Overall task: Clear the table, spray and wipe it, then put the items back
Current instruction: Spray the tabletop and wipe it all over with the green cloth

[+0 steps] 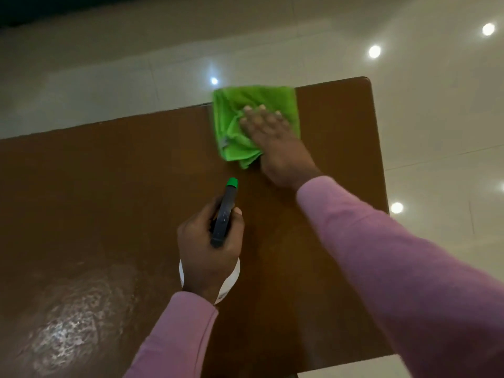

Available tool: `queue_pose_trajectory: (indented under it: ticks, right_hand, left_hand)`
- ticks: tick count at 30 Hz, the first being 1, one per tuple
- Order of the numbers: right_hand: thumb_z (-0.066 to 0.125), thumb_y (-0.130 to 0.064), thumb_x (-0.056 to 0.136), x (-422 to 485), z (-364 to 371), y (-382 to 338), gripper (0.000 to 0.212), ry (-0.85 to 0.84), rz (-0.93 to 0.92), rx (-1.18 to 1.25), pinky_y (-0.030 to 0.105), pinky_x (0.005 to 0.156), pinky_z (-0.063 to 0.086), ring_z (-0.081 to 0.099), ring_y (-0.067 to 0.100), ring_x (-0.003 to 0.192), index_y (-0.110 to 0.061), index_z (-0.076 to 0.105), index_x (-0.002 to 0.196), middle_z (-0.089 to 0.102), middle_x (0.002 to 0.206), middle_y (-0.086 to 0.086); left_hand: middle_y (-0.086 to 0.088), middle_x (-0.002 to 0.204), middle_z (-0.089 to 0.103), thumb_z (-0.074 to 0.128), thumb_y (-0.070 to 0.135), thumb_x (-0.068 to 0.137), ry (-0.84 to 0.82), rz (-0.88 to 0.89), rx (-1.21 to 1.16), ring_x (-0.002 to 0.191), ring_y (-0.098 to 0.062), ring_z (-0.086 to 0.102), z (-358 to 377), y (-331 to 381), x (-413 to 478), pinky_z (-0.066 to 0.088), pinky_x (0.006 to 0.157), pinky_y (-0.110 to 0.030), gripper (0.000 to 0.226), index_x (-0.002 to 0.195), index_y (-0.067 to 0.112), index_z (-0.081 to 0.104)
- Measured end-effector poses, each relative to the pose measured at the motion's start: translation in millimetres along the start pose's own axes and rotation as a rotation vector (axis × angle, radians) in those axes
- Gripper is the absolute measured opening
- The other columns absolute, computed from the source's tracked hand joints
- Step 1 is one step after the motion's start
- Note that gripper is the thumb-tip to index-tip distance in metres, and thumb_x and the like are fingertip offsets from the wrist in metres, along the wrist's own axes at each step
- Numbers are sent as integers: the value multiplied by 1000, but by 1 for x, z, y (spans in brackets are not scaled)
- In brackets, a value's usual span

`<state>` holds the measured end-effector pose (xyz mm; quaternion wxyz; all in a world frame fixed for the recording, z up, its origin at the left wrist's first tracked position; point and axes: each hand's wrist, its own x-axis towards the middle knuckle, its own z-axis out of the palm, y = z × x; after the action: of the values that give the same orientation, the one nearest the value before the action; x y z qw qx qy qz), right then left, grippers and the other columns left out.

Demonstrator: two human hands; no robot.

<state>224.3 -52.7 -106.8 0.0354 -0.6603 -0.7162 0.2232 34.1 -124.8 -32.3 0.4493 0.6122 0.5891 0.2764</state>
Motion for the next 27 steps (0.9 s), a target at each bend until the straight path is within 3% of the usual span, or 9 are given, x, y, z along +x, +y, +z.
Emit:
queue_pose_trajectory:
  ticks: [3,5,9,12,15,20,23,27]
  right_hand:
    - [42,-4,85,-21,-31,83,73,91,334,38,41,119,-3,0,32,147,-10,14,152,4,160,11]
    - [36,-11,80,-22,-45,109,74,89,418,60,45,118,-1,0,37,146,-7,15,151,5,160,14]
    - [35,-12,77,-50,-34,97,74,53,330,65,51,119,4,2,39,146,-7,20,150,10,159,14]
    - [41,-4,74,-143,-12,68,73,-16,243,86,57,116,11,9,42,144,-5,29,147,18,156,16]
    - [44,-2,73,-218,6,41,76,-91,244,71,57,115,13,9,39,144,-10,25,146,22,155,15]
    - [39,-6,70,-139,-19,75,78,-99,237,63,51,118,6,7,42,144,-8,25,147,13,156,12]
    - [34,-14,74,-75,-35,105,77,-53,231,24,51,118,4,4,39,145,-9,21,150,11,158,14]
    - [41,-6,74,-133,-13,91,75,18,188,9,53,117,10,10,41,144,-4,28,147,18,156,18]
  left_hand:
    - [9,63,57,60,34,90,0,11,-16,49,-16,54,-1,0,-3,39,45,-19,12,87,24,65]
    - [9,64,59,61,33,90,-3,26,-8,51,-16,57,-2,0,-4,43,44,-21,12,90,23,67]
    - [10,62,59,64,25,90,19,8,-15,51,-17,58,-3,-1,-5,45,44,-22,7,90,18,68]
    - [8,61,59,64,24,89,35,-25,-40,52,-18,57,-6,-1,-4,46,44,-24,5,87,21,66]
    - [11,61,59,63,27,89,27,-39,-45,53,-15,57,-6,0,-4,42,46,-14,8,88,21,66]
    - [17,61,55,64,26,90,16,25,6,52,-13,56,-2,-5,-7,38,48,-9,10,86,17,67]
    - [15,60,55,63,30,91,-7,38,18,52,-14,56,0,-5,-9,41,48,-14,11,85,21,66]
    - [10,58,56,62,27,91,-14,63,25,49,-18,55,0,-1,-10,46,43,-28,12,82,20,64]
